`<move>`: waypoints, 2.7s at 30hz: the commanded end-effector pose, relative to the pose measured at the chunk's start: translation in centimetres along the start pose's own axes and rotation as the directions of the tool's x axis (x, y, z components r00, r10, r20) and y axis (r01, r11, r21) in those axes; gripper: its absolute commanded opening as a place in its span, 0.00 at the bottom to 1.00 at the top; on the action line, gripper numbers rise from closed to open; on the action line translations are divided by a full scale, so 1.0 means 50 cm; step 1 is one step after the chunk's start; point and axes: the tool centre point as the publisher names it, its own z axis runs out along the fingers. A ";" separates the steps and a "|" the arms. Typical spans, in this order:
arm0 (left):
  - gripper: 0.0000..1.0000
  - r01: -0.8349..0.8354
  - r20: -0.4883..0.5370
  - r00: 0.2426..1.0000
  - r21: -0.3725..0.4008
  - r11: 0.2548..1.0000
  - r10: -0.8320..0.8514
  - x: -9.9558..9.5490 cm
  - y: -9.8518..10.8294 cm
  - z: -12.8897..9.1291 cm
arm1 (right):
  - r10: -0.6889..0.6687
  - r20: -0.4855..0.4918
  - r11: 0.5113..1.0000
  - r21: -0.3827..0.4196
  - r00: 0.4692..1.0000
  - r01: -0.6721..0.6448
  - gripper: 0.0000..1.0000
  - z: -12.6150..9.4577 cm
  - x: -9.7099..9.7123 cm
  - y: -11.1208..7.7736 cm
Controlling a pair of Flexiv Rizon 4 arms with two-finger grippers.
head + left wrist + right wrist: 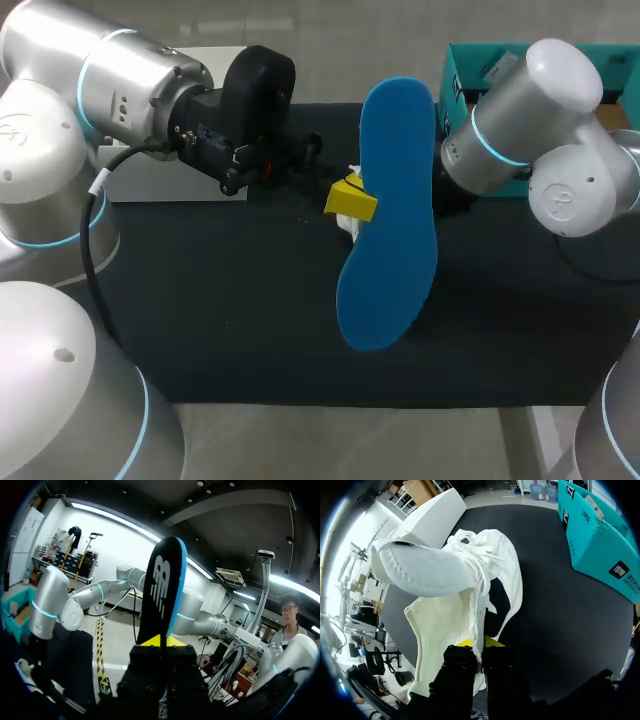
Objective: Take the shoe out of the shoebox, open the shoe tongue, remove and reinsert the insole, then place the shoe into the shoebox
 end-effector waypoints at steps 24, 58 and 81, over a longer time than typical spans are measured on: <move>0.00 0.000 -0.002 1.000 0.001 1.000 0.000 -0.003 0.000 0.002 | 0.183 0.042 0.982 -0.052 0.982 -0.180 0.00 0.019 -0.041 -0.027; 0.00 0.000 -0.002 1.000 0.001 1.000 0.000 -0.003 0.000 0.002 | 0.172 -0.030 0.985 0.002 0.985 -0.172 1.00 0.102 -0.068 0.000; 0.00 0.000 -0.002 1.000 0.001 1.000 0.000 -0.003 0.000 0.002 | -0.038 -0.267 0.988 -0.153 0.963 -0.003 1.00 -0.068 -0.039 0.012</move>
